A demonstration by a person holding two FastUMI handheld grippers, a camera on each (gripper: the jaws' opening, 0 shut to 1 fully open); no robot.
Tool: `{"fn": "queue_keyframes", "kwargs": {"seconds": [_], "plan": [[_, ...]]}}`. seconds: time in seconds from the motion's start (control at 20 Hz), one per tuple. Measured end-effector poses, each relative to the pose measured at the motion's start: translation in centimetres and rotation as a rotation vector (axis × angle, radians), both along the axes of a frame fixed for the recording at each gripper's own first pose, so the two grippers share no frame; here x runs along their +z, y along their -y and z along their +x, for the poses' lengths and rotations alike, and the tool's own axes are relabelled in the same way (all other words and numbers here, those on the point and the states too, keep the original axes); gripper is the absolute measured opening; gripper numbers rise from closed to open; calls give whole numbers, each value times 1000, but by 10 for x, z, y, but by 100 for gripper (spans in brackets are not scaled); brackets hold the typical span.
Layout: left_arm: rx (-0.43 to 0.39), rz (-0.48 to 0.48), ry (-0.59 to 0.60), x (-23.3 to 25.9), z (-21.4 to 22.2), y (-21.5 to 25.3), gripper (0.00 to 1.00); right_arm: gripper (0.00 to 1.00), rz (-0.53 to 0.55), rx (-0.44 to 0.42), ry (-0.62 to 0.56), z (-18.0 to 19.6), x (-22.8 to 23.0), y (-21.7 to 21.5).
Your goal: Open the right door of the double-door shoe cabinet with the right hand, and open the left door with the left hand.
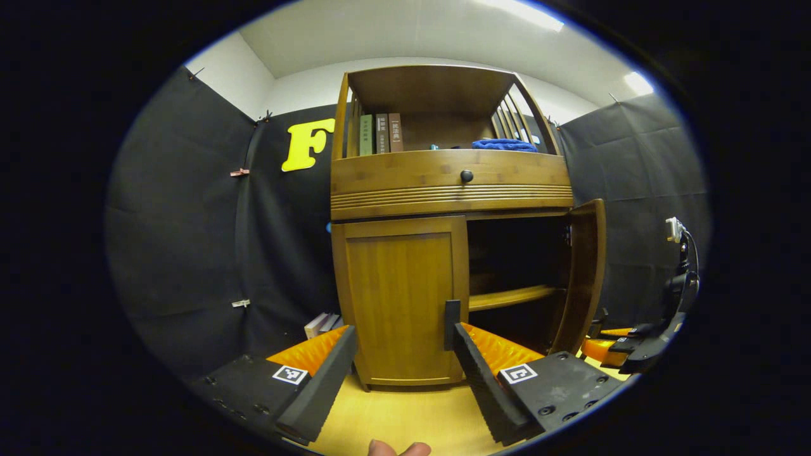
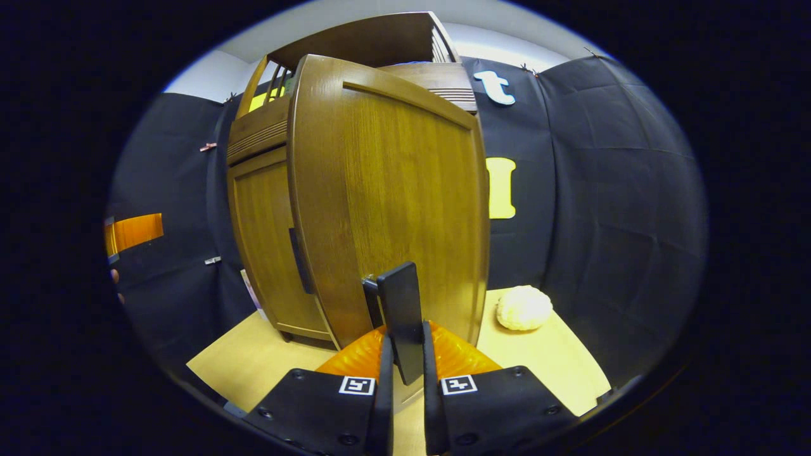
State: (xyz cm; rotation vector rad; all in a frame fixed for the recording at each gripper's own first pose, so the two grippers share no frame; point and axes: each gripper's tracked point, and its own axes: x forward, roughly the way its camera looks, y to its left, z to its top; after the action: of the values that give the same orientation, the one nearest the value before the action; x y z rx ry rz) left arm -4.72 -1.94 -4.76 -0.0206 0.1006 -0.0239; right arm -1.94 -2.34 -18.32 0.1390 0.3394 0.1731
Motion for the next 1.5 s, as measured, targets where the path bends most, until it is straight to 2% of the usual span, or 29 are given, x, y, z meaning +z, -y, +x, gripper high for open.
{"fn": "queue_keyframes", "kwargs": {"seconds": [0.2, 0.5, 0.55, 0.65, 0.9, 1.0, 1.1, 1.2, 1.35, 1.45, 1.5], "plan": [[-59, -2, 5, 2, 7, 26, 93, 23, 23, -38, -2, -5, 5, 25], [-125, -19, 5, 6, 13, 58, 92, 22, -19, -135, 7, -3, 10, 85], [-132, -22, 7, 7, 14, 61, 92, 16, -18, -145, 6, -2, 10, 97], [-143, -25, 9, 8, 18, 67, 92, 16, -2, -144, 4, -3, 11, 114], [-149, -16, 20, 10, 32, 71, 94, 16, -2, -72, -5, 0, 7, 143], [-149, -15, 23, 10, 39, 71, 92, 16, -16, -82, 7, -2, 9, 161], [-150, -12, 23, 9, 45, 71, 94, 16, -22, -114, 25, -4, 13, 176], [-151, -5, 22, 7, 51, 73, 94, 16, -7, -128, 38, -7, 19, 179], [-158, -6, 20, 1, 63, 73, 94, 23, -26, -130, 48, -11, 23, 175], [-158, -15, 7, -8, 72, 74, 92, 20, -50, -163, 59, -15, 28, 179], [-155, -18, 0, -13, 80, 74, 94, 28, -59, -188, 76, -17, 35, 183]]}}
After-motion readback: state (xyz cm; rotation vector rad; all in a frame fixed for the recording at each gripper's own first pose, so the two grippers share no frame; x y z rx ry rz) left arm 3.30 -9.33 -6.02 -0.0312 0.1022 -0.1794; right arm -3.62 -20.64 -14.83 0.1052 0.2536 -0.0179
